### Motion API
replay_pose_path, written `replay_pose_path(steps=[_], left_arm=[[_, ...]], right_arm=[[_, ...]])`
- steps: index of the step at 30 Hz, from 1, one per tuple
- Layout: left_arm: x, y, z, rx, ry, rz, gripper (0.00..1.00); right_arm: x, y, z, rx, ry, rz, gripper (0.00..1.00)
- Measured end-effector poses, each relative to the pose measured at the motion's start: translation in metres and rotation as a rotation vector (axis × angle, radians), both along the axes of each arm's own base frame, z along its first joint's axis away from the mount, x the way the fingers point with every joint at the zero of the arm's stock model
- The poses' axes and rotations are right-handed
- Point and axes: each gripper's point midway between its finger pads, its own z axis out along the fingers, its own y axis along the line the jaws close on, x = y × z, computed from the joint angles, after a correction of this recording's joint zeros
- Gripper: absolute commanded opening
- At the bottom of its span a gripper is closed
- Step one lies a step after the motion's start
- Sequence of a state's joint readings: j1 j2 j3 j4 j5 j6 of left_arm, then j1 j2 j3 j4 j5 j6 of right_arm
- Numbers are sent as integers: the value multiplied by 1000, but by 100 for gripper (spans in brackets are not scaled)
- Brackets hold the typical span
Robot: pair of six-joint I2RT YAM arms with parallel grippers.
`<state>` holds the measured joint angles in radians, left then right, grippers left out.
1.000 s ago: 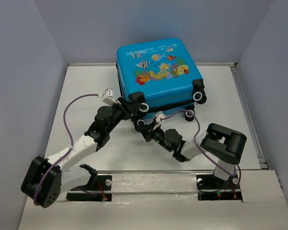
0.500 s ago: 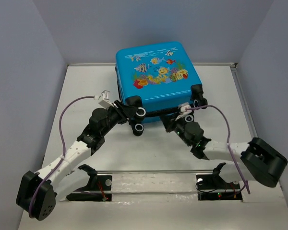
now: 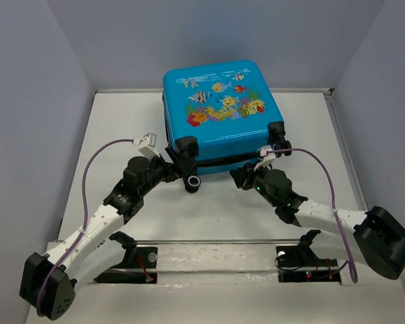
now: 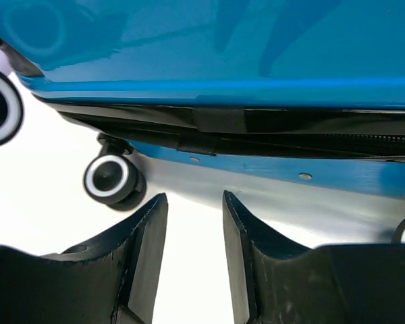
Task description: Pack the luggage
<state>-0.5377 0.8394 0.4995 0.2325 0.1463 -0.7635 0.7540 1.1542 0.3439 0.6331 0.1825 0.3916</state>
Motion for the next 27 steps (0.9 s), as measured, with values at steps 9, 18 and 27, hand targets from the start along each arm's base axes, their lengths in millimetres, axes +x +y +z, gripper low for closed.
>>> replay_pose_path(steps=[9,18,27], left_arm=[[-14,-28,-22,4,86,-97,95],[-7,-56,-14,-34,129,-121,82],[7,-49,-12,-54,135,-24,40]], right_arm=[[-7,5,9,41,6,38,45],[-14,11,12,73,26,76,62],[-19,6,19,77,23,78,72]])
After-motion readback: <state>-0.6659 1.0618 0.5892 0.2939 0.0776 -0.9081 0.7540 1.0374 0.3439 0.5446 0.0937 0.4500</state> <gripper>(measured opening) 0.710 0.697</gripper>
